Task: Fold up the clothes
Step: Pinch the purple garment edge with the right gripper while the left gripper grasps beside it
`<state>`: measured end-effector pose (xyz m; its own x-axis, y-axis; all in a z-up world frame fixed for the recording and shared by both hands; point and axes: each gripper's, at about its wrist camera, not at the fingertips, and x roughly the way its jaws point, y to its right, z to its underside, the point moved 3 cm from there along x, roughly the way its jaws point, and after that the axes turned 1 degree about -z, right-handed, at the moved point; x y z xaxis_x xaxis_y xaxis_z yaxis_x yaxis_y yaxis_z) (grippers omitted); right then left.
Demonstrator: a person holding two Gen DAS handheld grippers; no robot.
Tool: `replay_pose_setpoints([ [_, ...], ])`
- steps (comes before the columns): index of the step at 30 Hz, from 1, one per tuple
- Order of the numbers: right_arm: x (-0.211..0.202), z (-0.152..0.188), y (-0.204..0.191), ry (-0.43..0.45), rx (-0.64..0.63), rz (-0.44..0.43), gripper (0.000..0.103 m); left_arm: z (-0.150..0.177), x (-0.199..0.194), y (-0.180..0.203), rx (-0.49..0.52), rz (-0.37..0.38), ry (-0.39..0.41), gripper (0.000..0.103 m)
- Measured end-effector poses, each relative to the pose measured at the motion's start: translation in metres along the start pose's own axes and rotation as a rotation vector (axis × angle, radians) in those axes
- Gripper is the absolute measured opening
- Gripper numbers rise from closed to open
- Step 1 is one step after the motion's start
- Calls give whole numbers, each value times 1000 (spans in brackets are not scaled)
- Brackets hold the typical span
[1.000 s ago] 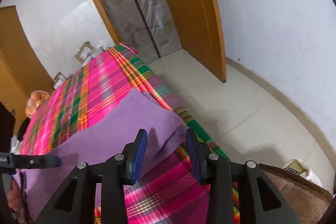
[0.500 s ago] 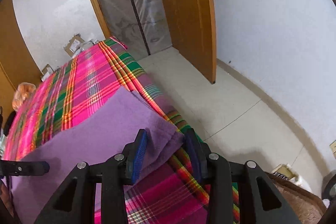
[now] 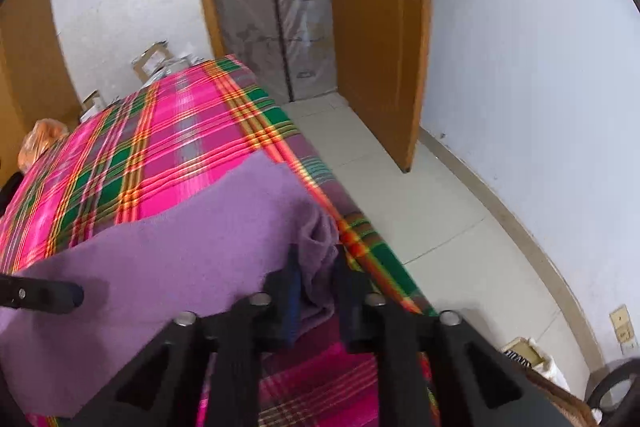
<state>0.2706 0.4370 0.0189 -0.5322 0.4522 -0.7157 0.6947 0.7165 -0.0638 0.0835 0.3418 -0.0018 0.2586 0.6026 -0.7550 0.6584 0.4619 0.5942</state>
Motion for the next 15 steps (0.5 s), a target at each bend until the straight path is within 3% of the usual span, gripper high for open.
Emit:
replay_pose_setpoints([
  [9, -27, 0, -11, 106, -38, -41, 12, 0, -4, -5, -34, 22, 1, 42],
  [15, -56, 2, -39, 185, -125, -108, 12, 2, -9, -4, -48, 49, -13, 42],
])
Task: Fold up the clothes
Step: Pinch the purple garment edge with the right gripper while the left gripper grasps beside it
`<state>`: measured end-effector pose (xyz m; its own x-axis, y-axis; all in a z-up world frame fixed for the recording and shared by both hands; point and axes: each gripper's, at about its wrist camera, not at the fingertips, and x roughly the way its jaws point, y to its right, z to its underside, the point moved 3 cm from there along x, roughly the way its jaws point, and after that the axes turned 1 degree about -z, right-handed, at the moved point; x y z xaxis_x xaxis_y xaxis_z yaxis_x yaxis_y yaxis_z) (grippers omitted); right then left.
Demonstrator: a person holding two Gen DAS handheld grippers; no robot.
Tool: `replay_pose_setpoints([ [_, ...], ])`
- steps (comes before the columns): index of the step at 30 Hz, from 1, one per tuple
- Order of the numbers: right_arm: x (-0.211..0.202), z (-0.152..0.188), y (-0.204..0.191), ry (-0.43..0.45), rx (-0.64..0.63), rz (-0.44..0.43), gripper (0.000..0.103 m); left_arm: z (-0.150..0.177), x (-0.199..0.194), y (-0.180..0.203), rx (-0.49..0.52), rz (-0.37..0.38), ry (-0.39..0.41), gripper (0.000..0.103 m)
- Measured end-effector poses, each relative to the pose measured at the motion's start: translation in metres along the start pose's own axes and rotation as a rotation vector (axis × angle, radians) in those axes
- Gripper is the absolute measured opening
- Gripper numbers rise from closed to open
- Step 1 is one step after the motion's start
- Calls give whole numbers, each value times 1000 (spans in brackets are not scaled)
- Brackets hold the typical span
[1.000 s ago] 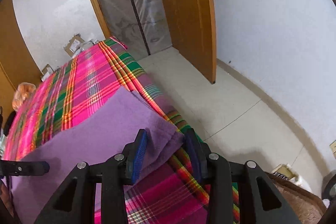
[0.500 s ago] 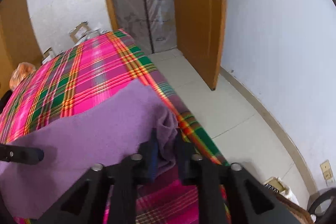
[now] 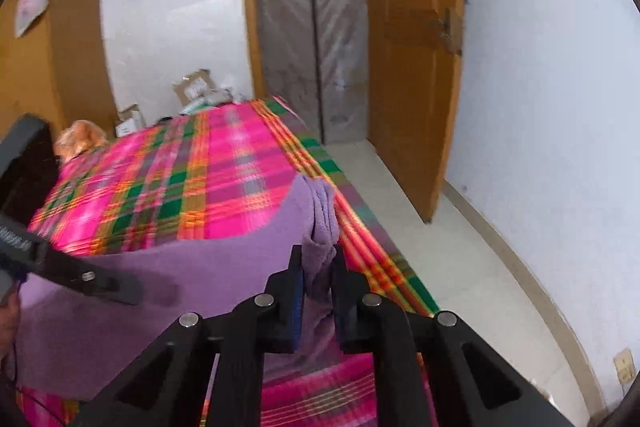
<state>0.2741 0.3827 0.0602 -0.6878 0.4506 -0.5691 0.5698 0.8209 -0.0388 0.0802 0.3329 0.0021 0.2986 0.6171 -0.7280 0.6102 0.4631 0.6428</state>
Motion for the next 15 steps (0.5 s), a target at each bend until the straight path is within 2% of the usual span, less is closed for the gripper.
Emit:
replay_pose_setpoints([
  [7, -17, 6, -45, 25, -125, -62, 12, 0, -17, 2, -49, 100, 17, 42],
  [10, -18, 12, -60, 15, -159, -76, 12, 0, -23, 1, -85, 156, 25, 49],
  [15, -17, 21, -77, -6, -200, -90, 12, 1, -31, -7, -134, 212, 34, 49],
])
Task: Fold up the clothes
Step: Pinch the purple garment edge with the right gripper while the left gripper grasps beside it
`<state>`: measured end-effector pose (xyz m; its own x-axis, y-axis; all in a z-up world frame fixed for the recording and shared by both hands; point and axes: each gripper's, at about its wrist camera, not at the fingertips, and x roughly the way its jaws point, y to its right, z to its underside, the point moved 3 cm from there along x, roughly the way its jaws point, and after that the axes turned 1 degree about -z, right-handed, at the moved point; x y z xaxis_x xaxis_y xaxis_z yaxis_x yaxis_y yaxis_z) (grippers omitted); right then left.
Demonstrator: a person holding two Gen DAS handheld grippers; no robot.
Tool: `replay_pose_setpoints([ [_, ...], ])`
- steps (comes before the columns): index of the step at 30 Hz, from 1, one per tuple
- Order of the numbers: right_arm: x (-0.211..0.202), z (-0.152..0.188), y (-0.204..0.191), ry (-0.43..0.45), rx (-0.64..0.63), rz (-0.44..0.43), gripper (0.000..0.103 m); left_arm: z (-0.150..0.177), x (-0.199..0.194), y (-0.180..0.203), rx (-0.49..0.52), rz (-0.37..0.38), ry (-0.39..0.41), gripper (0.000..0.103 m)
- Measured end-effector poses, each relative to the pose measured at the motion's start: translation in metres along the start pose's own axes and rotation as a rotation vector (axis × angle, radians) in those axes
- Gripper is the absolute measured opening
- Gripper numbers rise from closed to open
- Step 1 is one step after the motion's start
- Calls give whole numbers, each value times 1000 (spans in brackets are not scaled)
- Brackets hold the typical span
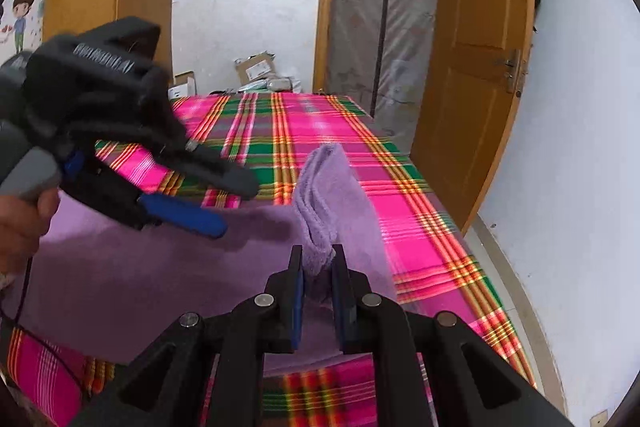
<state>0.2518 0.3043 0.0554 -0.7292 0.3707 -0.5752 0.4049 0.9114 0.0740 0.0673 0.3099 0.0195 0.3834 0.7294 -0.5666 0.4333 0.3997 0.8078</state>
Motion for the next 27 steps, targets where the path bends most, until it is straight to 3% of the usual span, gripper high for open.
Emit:
replay_pose_setpoints([
  [7, -9, 2, -22, 4, -41, -28, 12, 2, -3, 1, -49, 80, 5, 54],
  [15, -27, -1, -53, 36, -103, -65, 12, 10, -16, 0, -81, 80, 9, 54],
  [27, -52, -9, -92, 70, -135, -138, 12, 43, -73, -1, -61, 51, 55, 53],
])
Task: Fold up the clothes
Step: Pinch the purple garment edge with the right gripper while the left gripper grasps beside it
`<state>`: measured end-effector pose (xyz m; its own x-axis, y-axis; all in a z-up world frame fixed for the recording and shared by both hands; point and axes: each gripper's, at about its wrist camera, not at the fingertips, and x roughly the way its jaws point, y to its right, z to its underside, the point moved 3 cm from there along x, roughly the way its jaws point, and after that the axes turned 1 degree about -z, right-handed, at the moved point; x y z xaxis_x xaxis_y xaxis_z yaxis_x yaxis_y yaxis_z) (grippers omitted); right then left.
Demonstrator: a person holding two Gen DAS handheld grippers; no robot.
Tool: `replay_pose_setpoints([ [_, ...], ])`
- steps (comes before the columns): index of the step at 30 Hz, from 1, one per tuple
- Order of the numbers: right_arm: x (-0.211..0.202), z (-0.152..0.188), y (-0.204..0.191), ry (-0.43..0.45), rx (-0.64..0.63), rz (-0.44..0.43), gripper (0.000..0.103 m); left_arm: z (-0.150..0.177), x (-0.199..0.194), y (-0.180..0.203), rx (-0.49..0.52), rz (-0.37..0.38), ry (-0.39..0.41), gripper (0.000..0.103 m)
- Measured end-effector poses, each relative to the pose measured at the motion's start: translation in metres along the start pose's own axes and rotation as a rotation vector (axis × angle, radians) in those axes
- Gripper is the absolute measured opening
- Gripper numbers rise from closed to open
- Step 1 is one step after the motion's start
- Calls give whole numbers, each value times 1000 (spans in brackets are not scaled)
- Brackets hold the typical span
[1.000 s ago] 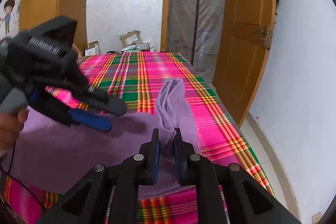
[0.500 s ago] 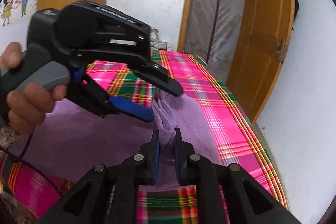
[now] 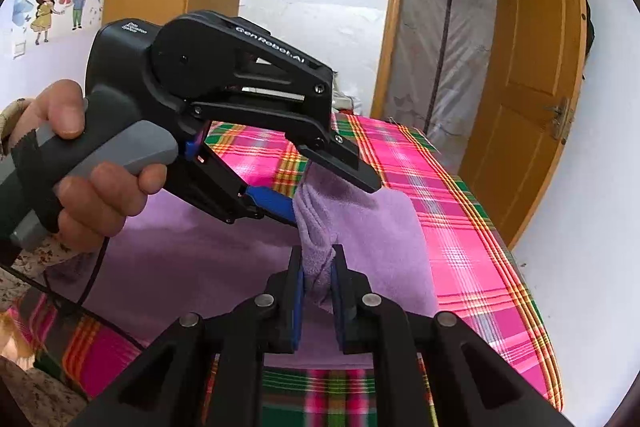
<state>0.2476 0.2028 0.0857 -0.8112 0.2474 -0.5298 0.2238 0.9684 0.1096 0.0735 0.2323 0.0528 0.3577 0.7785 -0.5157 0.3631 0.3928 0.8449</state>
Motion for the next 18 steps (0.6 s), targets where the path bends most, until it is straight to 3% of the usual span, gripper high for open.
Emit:
replay_pose_setpoints([
  [13, -11, -9, -47, 22, -23, -90, 12, 30, -69, -18, -18, -73, 65, 48],
  [18, -7, -8, -68, 0, -45, -132, 12, 14, -63, -30, -39, -87, 82, 48],
])
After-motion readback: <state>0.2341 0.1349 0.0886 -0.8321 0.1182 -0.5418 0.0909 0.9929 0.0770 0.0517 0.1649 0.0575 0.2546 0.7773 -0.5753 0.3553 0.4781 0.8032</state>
